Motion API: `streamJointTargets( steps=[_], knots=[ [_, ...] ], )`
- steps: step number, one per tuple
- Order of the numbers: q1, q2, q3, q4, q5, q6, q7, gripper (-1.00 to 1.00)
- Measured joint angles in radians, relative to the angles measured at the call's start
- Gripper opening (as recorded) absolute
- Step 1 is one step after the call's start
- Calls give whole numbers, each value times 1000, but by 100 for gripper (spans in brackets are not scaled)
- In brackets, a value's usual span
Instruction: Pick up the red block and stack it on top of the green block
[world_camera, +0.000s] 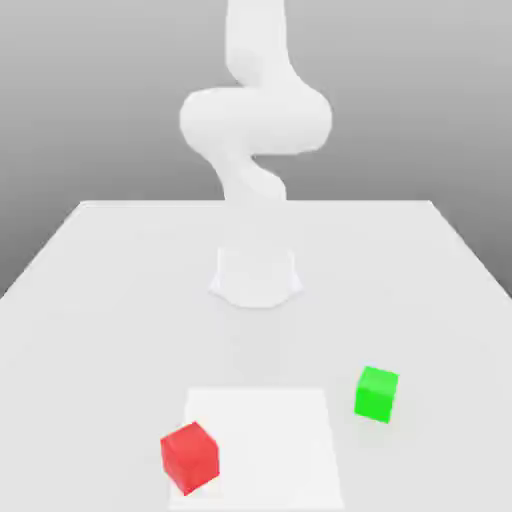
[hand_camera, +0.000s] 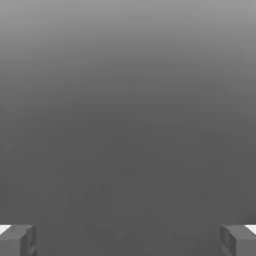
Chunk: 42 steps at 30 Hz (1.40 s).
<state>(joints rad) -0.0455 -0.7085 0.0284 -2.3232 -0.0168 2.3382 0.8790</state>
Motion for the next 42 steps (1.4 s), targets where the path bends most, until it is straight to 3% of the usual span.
streamJointTargets(
  steps=[15, 24, 28, 29, 36, 42],
  knots=[
    [-192, 553, 80, -139, -104, 229, 478, 0],
    [-234, 867, 72, -218, -37, 377, 657, 0],
    [-220, 1011, 51, -203, -57, 491, 687, 0],
    [-213, 1045, 42, -198, -64, 519, 693, -100],
    [-212, 1052, 41, -197, -66, 527, 695, -100],
    [-211, 862, 88, -239, -13, 380, 676, -100]
  ],
)
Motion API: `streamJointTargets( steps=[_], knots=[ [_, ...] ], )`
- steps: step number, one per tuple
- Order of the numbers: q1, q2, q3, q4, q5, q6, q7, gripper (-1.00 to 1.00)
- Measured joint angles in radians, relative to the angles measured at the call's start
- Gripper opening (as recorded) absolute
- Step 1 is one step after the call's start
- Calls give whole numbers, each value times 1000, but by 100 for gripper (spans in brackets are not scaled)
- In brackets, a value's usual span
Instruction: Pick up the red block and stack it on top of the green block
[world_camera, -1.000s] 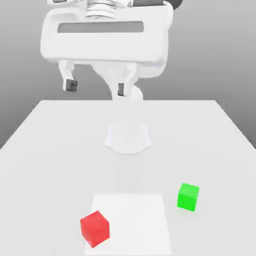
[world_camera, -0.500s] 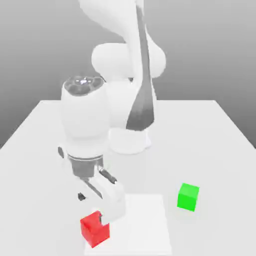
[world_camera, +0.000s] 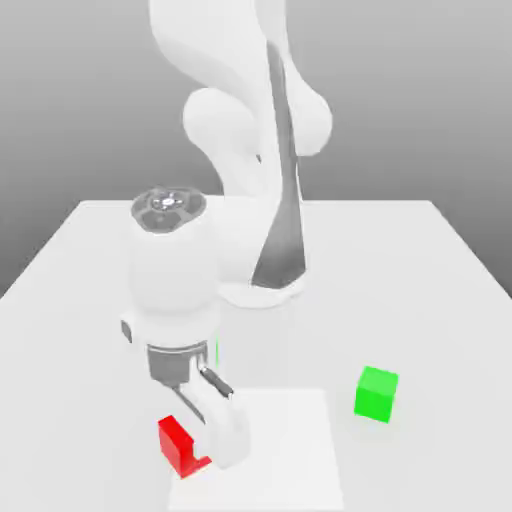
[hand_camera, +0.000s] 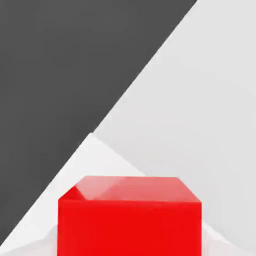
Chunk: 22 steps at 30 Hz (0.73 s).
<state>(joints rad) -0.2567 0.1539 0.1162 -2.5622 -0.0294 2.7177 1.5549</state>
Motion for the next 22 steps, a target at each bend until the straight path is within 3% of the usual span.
streamJointTargets(
  steps=[6, 10, 14, 19, 20, 22],
  knots=[
    [273, -198, 157, -150, 108, -40, 120, -100],
    [376, -301, 246, -249, 155, -44, 212, -100],
    [371, -241, 270, -261, 95, 28, 277, -100],
    [365, -109, 241, -258, -47, 147, 379, -100],
    [374, -81, 226, -258, -81, 172, 403, 100],
    [374, -81, 226, -258, -81, 172, 403, 100]
  ],
)
